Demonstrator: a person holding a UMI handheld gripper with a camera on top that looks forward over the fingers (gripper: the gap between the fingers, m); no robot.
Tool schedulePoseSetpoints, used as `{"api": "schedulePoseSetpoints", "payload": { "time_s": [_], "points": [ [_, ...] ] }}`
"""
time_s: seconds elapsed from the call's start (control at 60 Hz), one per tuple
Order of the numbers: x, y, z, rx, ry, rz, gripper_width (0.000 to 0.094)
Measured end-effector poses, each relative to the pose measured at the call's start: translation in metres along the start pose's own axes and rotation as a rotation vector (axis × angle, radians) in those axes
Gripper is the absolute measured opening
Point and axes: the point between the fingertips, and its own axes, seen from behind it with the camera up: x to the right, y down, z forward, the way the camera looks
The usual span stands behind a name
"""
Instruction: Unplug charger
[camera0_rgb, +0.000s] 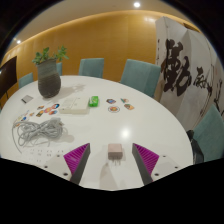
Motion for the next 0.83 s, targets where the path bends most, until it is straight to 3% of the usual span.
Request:
{"api": "schedulePoseSetpoints", "payload": {
  "time_s": [0.417,0.833],
  "points": [
    [0.001,0.022,-0.163,-0.005,0.009,-0.051,0.0871],
    [0.012,0.021,-0.207,0.039,0.055,-0.034,0.0872]
  ]
}}
